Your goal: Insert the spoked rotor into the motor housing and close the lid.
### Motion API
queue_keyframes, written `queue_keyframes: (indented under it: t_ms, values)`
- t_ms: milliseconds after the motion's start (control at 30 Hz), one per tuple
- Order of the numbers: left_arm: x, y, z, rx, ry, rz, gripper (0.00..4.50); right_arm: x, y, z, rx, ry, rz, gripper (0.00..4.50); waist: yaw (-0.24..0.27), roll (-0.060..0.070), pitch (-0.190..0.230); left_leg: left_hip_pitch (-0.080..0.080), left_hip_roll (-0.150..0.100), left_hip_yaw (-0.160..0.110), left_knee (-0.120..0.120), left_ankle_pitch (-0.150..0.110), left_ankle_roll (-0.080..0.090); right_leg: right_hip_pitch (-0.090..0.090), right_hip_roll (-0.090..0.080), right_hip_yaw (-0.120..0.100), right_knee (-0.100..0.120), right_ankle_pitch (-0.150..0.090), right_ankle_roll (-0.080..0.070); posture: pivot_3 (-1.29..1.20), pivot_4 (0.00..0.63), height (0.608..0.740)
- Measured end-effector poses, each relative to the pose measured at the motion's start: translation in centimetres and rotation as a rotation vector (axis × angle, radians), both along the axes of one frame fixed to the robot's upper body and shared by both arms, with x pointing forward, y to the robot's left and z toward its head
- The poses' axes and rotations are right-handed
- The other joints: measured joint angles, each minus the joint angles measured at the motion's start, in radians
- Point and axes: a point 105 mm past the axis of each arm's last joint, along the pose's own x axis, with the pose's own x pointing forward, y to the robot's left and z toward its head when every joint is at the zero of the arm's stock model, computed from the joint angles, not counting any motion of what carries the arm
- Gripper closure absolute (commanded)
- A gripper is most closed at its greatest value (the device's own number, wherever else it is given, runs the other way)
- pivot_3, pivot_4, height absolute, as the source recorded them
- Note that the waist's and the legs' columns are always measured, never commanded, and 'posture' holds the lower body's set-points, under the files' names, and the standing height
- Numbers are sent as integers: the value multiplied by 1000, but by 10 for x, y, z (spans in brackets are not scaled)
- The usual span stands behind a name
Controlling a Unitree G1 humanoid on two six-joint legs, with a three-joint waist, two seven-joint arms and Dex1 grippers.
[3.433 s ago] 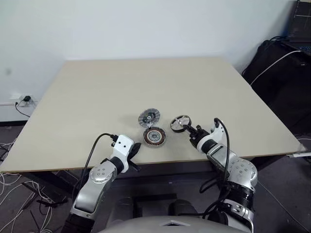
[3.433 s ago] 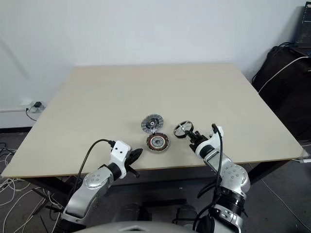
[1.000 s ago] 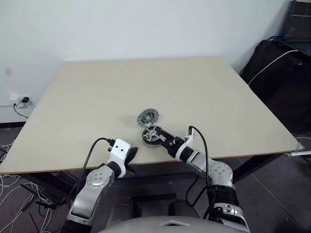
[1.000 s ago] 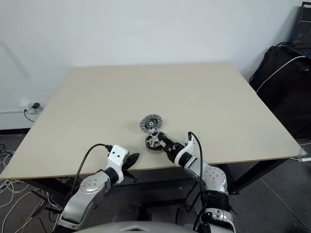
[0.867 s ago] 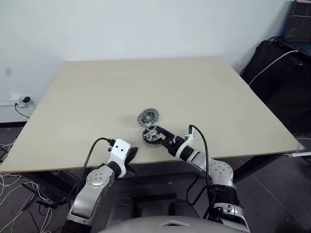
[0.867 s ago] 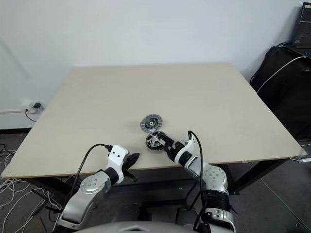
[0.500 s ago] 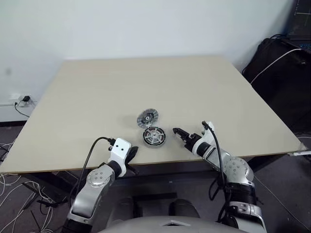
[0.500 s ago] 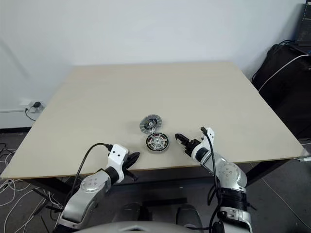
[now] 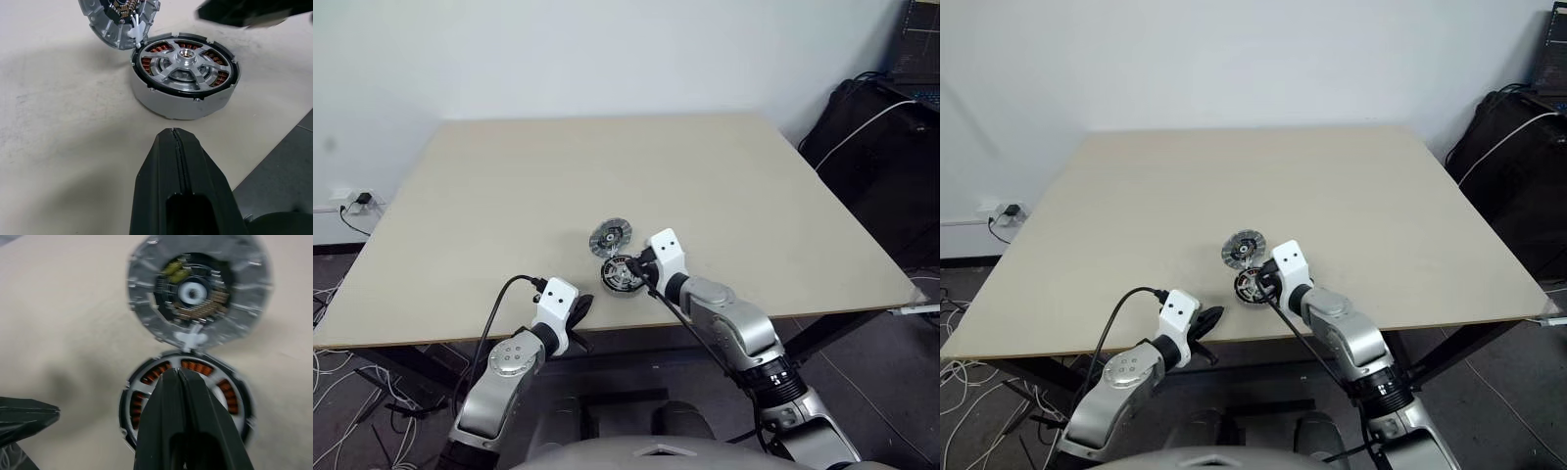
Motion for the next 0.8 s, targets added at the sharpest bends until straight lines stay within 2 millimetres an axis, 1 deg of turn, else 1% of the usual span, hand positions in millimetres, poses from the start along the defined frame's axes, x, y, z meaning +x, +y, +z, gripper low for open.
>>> queue_keyframes:
  t_ms: [233,367,500,700,800]
  values:
    - [0,-1,0,-4,0,2,4500,10,14,-10,-20,15,15,4491,1,-1,0,0,0,1,0,0,0,0,1,0,1,0,0,0,0,740]
    - [0,-1,0,-4,-1,6,4500,9,13,-23,-41,50,22,4491,0,-1,-1,0,0,1,0,0,0,0,1,0,1,0,0,0,0,740]
    - [1,0,0,-4,-2,13,4500,11,13,-27,-52,52,29,4491,-2,-4,-3,3,1,1,0,0,0,2,1,0,2,0,0,0,0,740]
    - [1,0,0,-3,-3,15,4500,7,12,-25,-10,76,57,4491,-1,-4,-4,3,1,1,1,0,0,3,0,1,2,1,0,0,0,740]
    - [1,0,0,-4,-5,14,4500,3,9,-17,-17,63,123,4491,-1,-4,-4,2,1,1,0,0,0,1,0,1,2,1,-1,0,0,740]
